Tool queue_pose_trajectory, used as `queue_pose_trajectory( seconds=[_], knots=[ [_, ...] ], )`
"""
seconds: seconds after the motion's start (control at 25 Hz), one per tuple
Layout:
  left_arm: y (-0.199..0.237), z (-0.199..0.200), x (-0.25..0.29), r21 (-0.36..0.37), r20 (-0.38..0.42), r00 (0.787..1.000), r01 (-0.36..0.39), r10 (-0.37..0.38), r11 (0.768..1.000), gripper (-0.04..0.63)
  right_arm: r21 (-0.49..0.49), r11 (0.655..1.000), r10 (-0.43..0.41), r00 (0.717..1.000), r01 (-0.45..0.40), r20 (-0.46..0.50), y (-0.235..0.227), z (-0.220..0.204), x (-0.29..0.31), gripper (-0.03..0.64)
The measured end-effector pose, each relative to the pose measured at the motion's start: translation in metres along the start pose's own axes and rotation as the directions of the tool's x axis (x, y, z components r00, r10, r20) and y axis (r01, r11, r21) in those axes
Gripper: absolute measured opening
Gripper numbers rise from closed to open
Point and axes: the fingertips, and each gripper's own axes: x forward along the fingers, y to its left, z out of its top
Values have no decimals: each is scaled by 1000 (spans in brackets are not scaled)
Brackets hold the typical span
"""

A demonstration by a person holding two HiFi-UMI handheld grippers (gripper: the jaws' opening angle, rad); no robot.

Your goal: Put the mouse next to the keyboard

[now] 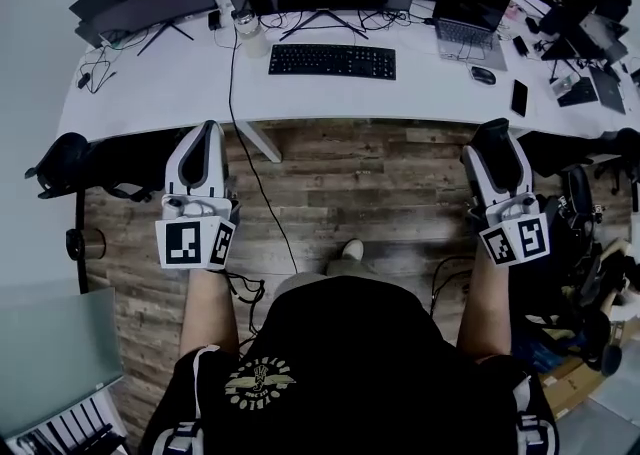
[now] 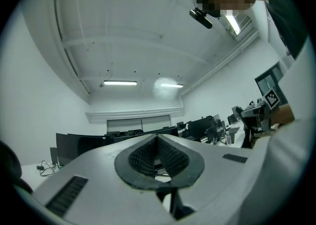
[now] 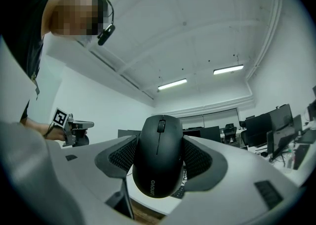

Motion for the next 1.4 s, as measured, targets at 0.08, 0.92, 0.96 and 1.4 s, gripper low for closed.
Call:
queue_pose_trajectory(
  seconds=[0.08, 0.92, 0.96, 1.4],
  knots=[
    [-2, 2, 7, 1, 4, 1000, -15, 15, 1000, 2, -3, 1000, 13, 1000, -13, -3, -9, 1, 8, 291],
    [29, -23, 49, -6, 0, 997, -80, 80, 997, 2, -8, 999, 51, 999, -51, -12, -33, -17, 73, 291],
    [31, -24, 54, -5, -1, 997, -76, 76, 997, 2, -5, 999, 46, 999, -46, -14, -34, -19, 77, 291],
    [73, -42, 120, -7, -25, 998, -53, 52, 999, 2, 5, 1000, 27, 999, -27, -30, -47, -27, 146, 291]
  ],
)
